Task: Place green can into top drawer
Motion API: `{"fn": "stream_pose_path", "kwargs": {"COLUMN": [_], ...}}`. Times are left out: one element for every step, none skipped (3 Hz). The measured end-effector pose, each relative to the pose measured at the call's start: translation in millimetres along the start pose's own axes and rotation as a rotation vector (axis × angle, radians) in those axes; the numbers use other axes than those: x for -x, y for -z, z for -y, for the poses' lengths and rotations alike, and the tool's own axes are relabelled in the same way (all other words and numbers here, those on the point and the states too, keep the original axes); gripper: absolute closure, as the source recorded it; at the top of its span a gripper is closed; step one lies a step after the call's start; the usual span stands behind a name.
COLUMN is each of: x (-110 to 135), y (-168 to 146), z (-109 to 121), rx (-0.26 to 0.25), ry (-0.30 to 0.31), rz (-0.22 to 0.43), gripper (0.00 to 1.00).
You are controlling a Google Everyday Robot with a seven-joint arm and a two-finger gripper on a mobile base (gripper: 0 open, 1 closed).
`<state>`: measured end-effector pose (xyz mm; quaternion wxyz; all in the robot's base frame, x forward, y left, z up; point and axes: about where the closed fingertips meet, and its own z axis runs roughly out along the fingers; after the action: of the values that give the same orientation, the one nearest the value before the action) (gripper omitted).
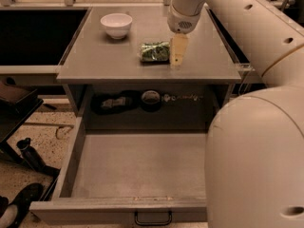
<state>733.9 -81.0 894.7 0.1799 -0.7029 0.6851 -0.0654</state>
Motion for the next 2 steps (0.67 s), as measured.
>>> {"fn": "stream_pose_path", "kwargs": {"x": [2, 25], "y": [-5, -16], "z": [2, 14], "rx": [0.002, -0.002], "ry": [0.005, 0.069], "rz": [0.006, 0.018], "gripper": [0.0, 0.0]}}
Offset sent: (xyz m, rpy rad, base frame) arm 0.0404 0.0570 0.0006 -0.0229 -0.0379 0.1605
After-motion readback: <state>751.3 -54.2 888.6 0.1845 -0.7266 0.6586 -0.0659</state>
